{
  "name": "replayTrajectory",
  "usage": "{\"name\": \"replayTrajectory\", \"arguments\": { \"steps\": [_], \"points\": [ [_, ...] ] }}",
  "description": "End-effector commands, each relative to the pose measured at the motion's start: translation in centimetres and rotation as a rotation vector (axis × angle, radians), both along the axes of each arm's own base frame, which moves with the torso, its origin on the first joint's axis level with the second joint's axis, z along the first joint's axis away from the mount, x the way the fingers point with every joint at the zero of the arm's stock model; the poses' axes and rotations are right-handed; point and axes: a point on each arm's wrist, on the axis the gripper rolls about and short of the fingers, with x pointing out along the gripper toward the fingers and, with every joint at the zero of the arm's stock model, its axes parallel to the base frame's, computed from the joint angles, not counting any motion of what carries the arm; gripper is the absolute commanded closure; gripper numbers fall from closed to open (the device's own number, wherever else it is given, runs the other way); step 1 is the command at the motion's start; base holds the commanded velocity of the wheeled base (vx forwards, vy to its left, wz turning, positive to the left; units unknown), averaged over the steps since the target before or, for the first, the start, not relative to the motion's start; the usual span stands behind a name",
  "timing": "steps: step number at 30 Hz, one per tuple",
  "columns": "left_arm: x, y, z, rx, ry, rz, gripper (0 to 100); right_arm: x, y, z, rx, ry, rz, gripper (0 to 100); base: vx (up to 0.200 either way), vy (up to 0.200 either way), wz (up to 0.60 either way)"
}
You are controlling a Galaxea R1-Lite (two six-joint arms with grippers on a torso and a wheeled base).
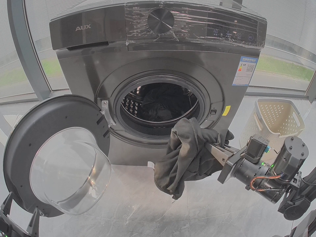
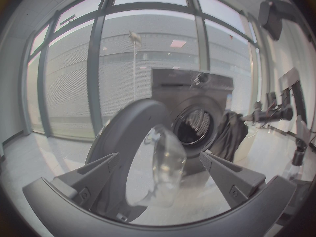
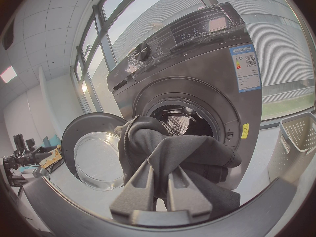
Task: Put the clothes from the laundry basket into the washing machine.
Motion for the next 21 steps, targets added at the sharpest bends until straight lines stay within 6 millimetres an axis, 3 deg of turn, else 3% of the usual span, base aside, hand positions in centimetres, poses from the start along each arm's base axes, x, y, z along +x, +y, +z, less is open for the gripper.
{"name": "replayTrajectory", "arguments": {
  "steps": [1, 3, 5, 6, 10, 16, 21],
  "points": [
    [-0.5, -0.4, 6.5, -0.002, -0.111, -0.177, 0, 0.8, 1.6, -0.2, 0.035, 0.017, -0.002, 100, 0.0, 0.0, 0.0],
    [1.2, -0.6, 7.2, 0.0, -0.019, -0.261, 0, 1.3, 2.3, -0.2, 0.052, 0.021, 0.002, 100, 0.0, 0.0, 0.0],
    [1.5, -0.6, 7.3, -0.002, -0.002, -0.272, 0, 1.3, 2.4, -0.2, 0.053, 0.022, 0.004, 100, 0.0, 0.0, 0.0],
    [4.0, -0.7, 8.0, 0.021, 0.073, -0.348, 0, 1.7, 2.9, 0.1, 0.071, 0.013, 0.014, 100, 0.0, 0.0, 0.0],
    [8.0, -1.1, 8.5, 0.051, 0.161, -0.448, 0, 2.5, 3.6, 0.6, 0.093, -0.009, 0.038, 100, 0.0, 0.0, 0.0],
    [13.0, -3.2, 7.5, 0.049, 0.29, -0.62, 0, 3.2, 4.5, 2.2, 0.141, -0.067, 0.115, 100, 0.0, 0.0, 0.0],
    [15.8, -5.4, 6.0, 0.066, 0.371, -0.695, 0, 3.3, 4.4, 2.3, 0.144, -0.068, 0.107, 100, 0.0, 0.0, 0.0]
  ]
}}
